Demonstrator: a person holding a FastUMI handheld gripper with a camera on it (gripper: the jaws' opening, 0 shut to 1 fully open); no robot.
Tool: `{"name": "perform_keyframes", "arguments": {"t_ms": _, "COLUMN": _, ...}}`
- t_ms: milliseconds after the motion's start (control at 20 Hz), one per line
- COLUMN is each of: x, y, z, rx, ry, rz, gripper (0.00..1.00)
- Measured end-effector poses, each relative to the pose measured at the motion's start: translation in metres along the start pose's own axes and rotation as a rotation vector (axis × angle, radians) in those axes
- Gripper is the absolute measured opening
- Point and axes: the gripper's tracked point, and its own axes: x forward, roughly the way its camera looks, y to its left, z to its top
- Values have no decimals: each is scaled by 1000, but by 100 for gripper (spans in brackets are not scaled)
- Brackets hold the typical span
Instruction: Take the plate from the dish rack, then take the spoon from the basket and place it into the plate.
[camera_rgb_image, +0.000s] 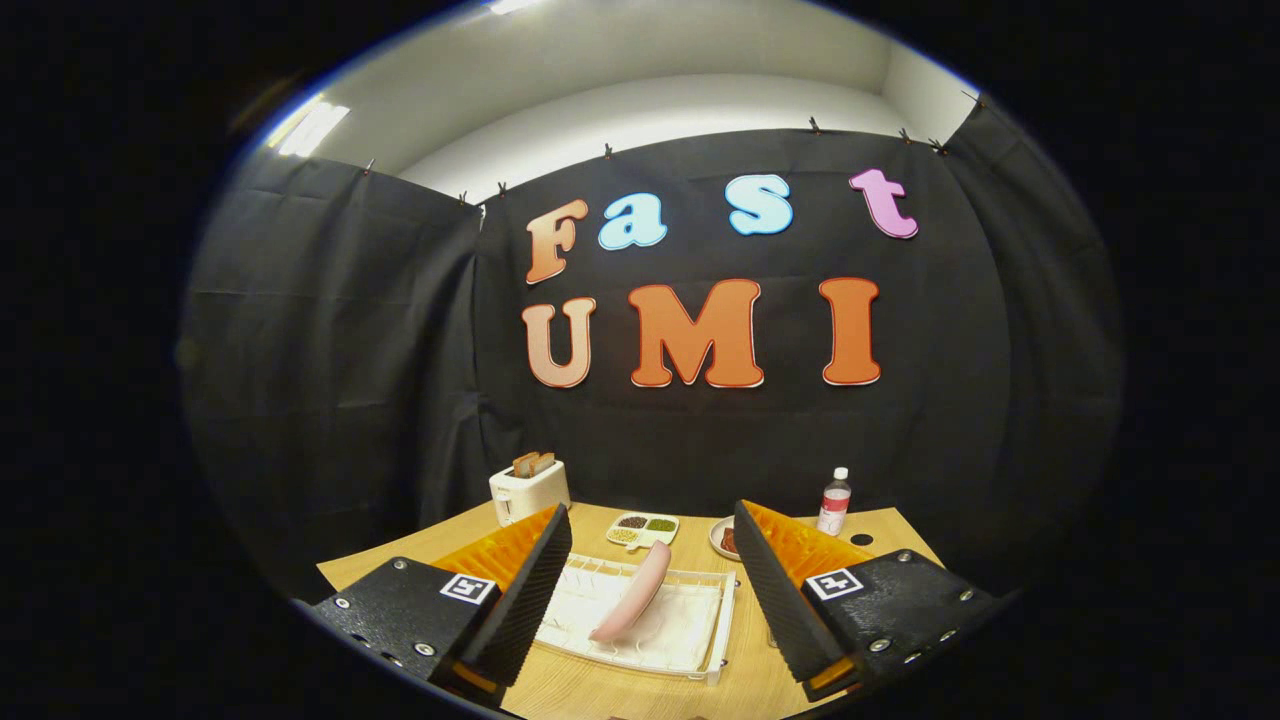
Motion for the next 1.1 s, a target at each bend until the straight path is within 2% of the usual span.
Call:
{"name": "perform_keyframes", "arguments": {"t_ms": 550, "x": 37, "y": -5, "z": -42, "rx": 61, "ry": 224, "rz": 12, "gripper": 97}}
{"name": "perform_keyframes", "arguments": {"t_ms": 1100, "x": 82, "y": -5, "z": -92, "rx": 133, "ry": 526, "rz": -9, "gripper": 95}}
